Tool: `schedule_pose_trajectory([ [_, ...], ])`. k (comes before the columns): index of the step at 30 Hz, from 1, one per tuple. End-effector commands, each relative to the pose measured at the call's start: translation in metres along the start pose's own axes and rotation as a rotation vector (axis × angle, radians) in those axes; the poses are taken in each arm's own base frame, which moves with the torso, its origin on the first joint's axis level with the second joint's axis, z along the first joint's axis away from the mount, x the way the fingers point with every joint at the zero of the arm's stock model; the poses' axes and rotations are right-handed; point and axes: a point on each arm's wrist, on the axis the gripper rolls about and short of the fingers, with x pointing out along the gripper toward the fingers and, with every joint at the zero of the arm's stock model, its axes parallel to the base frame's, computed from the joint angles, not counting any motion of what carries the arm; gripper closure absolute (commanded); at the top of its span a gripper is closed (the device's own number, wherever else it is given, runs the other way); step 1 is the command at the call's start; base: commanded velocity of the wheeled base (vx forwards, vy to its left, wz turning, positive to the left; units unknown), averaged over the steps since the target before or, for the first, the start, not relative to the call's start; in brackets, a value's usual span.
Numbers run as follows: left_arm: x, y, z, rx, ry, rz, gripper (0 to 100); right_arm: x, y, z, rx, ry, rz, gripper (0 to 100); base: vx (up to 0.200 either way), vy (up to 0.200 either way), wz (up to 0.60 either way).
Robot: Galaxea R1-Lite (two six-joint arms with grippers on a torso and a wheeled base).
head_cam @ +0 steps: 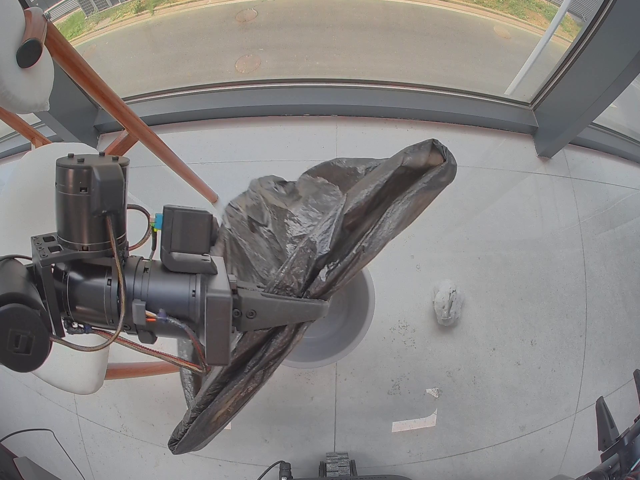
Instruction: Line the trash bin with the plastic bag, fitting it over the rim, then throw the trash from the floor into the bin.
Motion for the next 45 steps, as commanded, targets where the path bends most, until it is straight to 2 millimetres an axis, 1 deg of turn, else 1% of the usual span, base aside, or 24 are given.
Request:
schedule_pose_trajectory([
  [1, 0.011, 0.008, -0.005, -0.021, 0.03, 0.009, 100, 0.0, 0.0, -0.005, 0.001, 0.0, 0.001, 0, 0.0, 0.0, 0.0],
  [12, 0.014, 0.016, -0.007, -0.021, 0.027, 0.094, 100, 0.0, 0.0, -0.005, 0.001, 0.0, 0.002, 0, 0.0, 0.0, 0.0],
  [18, 0.015, 0.018, -0.003, 0.034, 0.007, 0.192, 100, 0.0, 0.0, -0.005, 0.001, 0.0, 0.005, 0, 0.0, 0.0, 0.0],
  [19, 0.019, 0.022, -0.002, 0.059, 0.008, 0.238, 100, 0.0, 0.0, -0.005, 0.0, 0.0, 0.008, 0, 0.0, 0.0, 0.0],
  [21, 0.022, 0.024, 0.002, 0.085, -0.001, 0.277, 100, 0.0, 0.0, -0.005, -0.002, 0.0, 0.01, 0, 0.0, 0.0, 0.0],
  [25, 0.022, 0.023, 0.006, 0.126, -0.01, 0.296, 100, 0.0, 0.0, -0.005, -0.013, 0.0, 0.008, 0, 0.0, 0.0, 0.0],
  [29, 0.022, 0.022, 0.006, 0.17, 0.001, 0.295, 100, 0.0, 0.0, -0.003, -0.014, -0.01, 0.013, 0, 0.0, 0.0, 0.0],
  [31, 0.023, 0.022, 0.005, 0.185, 0.005, 0.3, 100, -0.005, 0.001, 0.013, -0.008, -0.083, 0.034, 0, 0.0, 0.0, 0.0],
  [32, 0.023, 0.023, 0.005, 0.186, 0.005, 0.307, 100, -0.004, 0.001, 0.02, -0.003, -0.083, 0.05, 0, 0.0, 0.0, 0.0],
  [34, 0.023, 0.023, 0.005, 0.186, 0.004, 0.312, 100, -0.003, 0.0, 0.022, 0.004, -0.066, 0.059, 0, 0.0, 0.0, 0.0],
  [35, 0.024, 0.023, 0.005, 0.187, 0.007, 0.316, 100, 0.002, -0.001, 0.032, 0.051, -0.031, 0.127, 0, 0.0, 0.0, 0.0],
  [37, 0.026, 0.025, 0.002, 0.182, 0.018, 0.315, 100, 0.003, -0.002, 0.046, 0.102, -0.032, 0.197, 0, 0.0, 0.0, 0.0],
  [39, 0.031, 0.024, -0.001, 0.18, 0.032, 0.3, 100, 0.012, -0.002, 0.06, 0.147, 0.029, 0.259, 0, 0.0, 0.0, 0.0],
  [41, 0.033, 0.022, -0.002, 0.179, 0.034, 0.292, 100, 0.023, 0.0, 0.077, 0.21, 0.083, 0.312, 0, 0.0, 0.0, 0.0],
  [42, 0.033, 0.022, -0.002, 0.179, 0.034, 0.292, 100, 0.023, 0.0, 0.077, 0.21, 0.083, 0.312, 0, 0.0, 0.0, 0.0],
  [43, 0.033, 0.022, -0.002, 0.18, 0.034, 0.292, 100, 0.031, 0.003, 0.096, 0.293, 0.113, 0.343, 0, 0.0, 0.0, 0.0],
  [45, 0.033, 0.023, -0.004, 0.181, 0.038, 0.292, 100, 0.045, 0.008, 0.115, 0.362, 0.157, 0.355, 0, 0.0, 0.0, 0.0],
])
